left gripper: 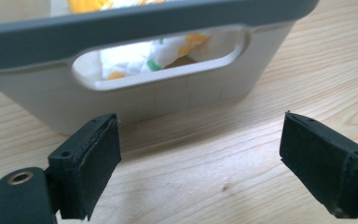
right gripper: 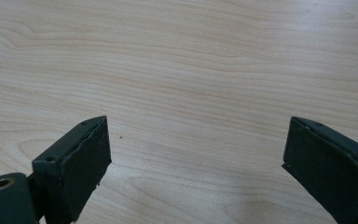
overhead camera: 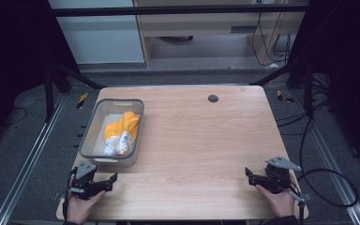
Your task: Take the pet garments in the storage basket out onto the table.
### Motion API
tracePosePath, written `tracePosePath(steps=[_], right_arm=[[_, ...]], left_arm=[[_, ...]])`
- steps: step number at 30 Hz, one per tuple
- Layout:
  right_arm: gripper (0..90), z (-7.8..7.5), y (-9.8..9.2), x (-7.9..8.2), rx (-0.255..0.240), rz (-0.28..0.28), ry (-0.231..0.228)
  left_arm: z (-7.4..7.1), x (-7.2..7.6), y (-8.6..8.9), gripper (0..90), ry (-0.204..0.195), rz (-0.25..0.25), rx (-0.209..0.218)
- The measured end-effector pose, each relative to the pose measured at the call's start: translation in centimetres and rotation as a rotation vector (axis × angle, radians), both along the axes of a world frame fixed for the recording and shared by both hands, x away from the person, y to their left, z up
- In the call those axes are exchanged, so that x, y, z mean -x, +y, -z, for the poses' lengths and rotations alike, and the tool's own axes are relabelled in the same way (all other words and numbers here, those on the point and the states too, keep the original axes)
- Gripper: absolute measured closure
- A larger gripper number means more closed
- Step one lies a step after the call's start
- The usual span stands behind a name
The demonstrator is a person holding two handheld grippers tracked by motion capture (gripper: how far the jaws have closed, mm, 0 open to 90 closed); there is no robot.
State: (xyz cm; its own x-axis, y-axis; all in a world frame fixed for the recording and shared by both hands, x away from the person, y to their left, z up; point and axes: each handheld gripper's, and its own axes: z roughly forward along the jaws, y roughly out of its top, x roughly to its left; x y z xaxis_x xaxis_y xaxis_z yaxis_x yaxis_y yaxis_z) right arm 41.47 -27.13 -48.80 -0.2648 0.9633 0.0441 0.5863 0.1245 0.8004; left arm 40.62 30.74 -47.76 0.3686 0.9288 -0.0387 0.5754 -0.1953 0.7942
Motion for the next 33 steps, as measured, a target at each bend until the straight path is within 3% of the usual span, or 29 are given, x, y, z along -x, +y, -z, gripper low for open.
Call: tracePosePath(steps=[11,18,33], right_arm=[[7.6,-0.2,0.3,0.2,0.007,-0.023,-0.019],[7.7,-0.2,0.3,0.3,0.017,-0.027,-0.023],[7.5,-0.2,0.4,0.4,0.017,-0.022,-0.03]], left_arm=[[-1.1,0.4,0.5,16.1,-0.016,-0.052,0.062],[-1.8,0.7,0.5,17.5,-0.044,-0.071,0.068],[-3.6,1.4,0.2,20.6,-0.074,-0.041,0.107]])
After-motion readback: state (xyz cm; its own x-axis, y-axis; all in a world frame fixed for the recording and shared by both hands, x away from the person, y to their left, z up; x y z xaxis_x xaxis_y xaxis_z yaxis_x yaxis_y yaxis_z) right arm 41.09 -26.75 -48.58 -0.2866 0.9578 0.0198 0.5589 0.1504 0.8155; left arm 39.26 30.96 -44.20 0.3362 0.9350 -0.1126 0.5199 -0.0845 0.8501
